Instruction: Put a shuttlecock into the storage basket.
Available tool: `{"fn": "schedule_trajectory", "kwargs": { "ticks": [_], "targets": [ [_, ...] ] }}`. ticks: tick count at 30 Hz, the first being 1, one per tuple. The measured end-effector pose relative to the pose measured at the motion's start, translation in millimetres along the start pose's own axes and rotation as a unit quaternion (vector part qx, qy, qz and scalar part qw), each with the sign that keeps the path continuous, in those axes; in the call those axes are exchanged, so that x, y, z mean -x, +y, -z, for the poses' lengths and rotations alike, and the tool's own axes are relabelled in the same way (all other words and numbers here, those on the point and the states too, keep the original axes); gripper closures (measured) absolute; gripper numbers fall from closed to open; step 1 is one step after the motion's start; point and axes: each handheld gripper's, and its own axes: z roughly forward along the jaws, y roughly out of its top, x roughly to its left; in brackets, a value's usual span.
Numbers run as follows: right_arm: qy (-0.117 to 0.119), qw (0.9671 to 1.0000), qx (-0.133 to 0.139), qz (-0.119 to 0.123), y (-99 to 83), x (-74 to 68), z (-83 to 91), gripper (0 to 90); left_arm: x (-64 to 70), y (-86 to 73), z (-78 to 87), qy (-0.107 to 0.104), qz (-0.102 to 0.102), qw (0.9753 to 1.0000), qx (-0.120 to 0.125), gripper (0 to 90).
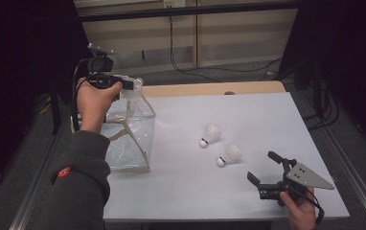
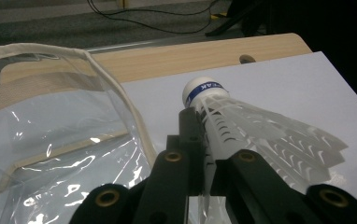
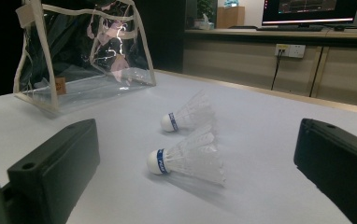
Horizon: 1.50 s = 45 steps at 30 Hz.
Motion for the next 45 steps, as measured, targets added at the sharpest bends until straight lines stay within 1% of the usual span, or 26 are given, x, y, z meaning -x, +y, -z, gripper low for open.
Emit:
{"fn": "schedule_trajectory", "kwargs": {
  "ticks": [8, 9, 12, 13, 21, 25, 32, 33, 34, 35, 36, 37, 40, 41, 45],
  "targets": [
    [0.000, 1.0000, 0.000, 0.000, 0.1, 0.2, 0.1, 0.3, -4.5, 1.5, 2.6, 0.007, 0.001, 1.0000, 0.000, 88.8],
    [0.000, 1.0000, 0.000, 0.000, 0.1, 0.2, 0.2, 0.3, -4.6, 1.5, 2.6, 0.008, 0.004, 1.0000, 0.002, 88.7],
    [0.000, 1.0000, 0.000, 0.000, 0.1, 0.2, 0.3, 0.3, -6.0, 1.9, 3.2, 0.008, 0.005, 0.9999, 0.003, 88.7],
    [0.000, 1.0000, 0.001, -0.001, 0.1, 0.2, 0.3, 0.3, -6.8, 2.0, 3.5, 0.009, 0.003, 1.0000, -0.001, 88.7],
    [-0.001, 1.0000, 0.001, -0.001, 0.1, 0.4, 0.6, 0.3, -10.4, 2.5, 3.5, 0.013, 0.008, 0.9999, 0.001, 88.7],
    [0.001, 1.0000, 0.000, -0.003, 0.2, 0.6, 0.7, 0.3, -12.3, 3.1, 4.6, 0.015, 0.006, 0.9999, -0.001, 88.7],
    [0.001, 1.0000, 0.000, -0.003, -0.3, 1.0, 0.5, 0.3, -16.3, 3.1, 6.2, 0.022, 0.011, 0.9997, 0.001, 88.7],
    [0.001, 1.0000, 0.000, -0.003, -0.2, 0.9, 0.6, 0.3, -16.8, 3.2, 6.4, 0.025, 0.011, 0.9996, 0.002, 88.7],
    [0.001, 1.0000, 0.000, -0.002, -0.1, 1.0, 0.8, 0.3, -18.4, 3.5, 7.5, 0.025, 0.006, 0.9997, -0.001, 88.7],
    [0.002, 1.0000, -0.001, -0.002, 0.0, 0.9, 0.9, 0.3, -18.3, 3.4, 7.2, 0.027, 0.013, 0.9995, 0.005, 88.7],
    [0.002, 1.0000, 0.000, -0.003, 0.0, 0.8, 0.9, 0.3, -18.8, 3.5, 7.4, 0.028, 0.015, 0.9995, 0.006, 88.7],
    [0.002, 1.0000, -0.001, -0.003, 0.0, 0.8, 0.9, 0.3, -19.9, 3.7, 8.3, 0.029, 0.012, 0.9995, 0.002, 88.7],
    [0.002, 1.0000, 0.000, -0.002, -0.2, 1.0, 0.6, 0.3, -22.2, 3.8, 9.4, 0.030, 0.012, 0.9994, 0.004, 88.7],
    [0.002, 1.0000, 0.000, -0.002, -0.2, 0.9, 0.6, 0.3, -22.5, 3.9, 9.6, 0.032, 0.017, 0.9993, 0.006, 88.7],
    [0.003, 1.0000, 0.000, -0.003, -0.2, 0.5, 0.5, 0.3, -25.4, 4.3, 10.1, 0.034, 0.014, 0.9993, 0.003, 88.7]
  ]
}}
